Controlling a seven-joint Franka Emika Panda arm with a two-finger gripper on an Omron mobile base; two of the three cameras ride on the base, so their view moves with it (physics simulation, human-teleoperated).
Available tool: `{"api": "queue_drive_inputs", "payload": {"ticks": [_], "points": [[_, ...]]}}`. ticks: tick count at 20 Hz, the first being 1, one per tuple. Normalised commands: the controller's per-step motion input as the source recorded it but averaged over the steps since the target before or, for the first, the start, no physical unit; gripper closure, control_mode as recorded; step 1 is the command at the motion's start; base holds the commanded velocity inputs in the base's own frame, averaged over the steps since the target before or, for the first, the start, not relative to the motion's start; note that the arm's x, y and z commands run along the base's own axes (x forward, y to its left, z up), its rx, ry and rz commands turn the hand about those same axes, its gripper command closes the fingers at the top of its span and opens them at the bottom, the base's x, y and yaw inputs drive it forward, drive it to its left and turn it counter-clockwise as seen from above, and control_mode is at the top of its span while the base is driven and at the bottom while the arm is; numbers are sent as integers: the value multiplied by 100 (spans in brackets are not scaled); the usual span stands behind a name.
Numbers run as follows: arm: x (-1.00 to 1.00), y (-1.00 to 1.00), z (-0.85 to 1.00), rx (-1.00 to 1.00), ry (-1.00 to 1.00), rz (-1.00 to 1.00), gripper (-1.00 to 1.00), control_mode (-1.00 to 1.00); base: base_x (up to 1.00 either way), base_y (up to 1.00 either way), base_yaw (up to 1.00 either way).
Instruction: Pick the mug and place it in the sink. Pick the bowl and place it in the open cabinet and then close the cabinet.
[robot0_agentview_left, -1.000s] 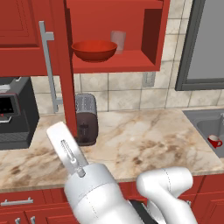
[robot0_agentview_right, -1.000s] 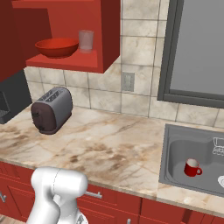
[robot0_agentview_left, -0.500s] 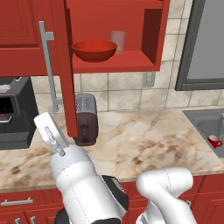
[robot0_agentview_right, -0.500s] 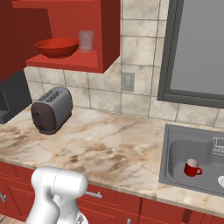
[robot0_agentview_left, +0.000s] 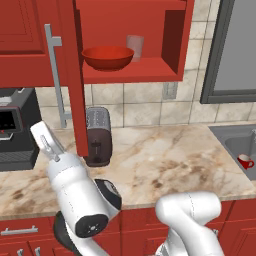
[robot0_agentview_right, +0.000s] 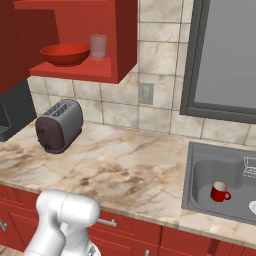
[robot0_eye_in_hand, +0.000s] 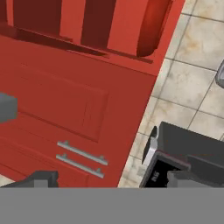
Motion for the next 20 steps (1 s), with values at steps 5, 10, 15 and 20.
{"api": "queue_drive_inputs", "payload": {"ticks": [5,10,15,20], "points": [[20,22,-9,0,-13,0,-100,-100,0,0,0],[-91,0,14,0,-36,-11,-100,-100,0,0,0],[-74,-27,20,0,-39,-24,-100,-100,0,0,0],[28,-16,17,0,-19,-38,-100,-100,0,0,0]]}}
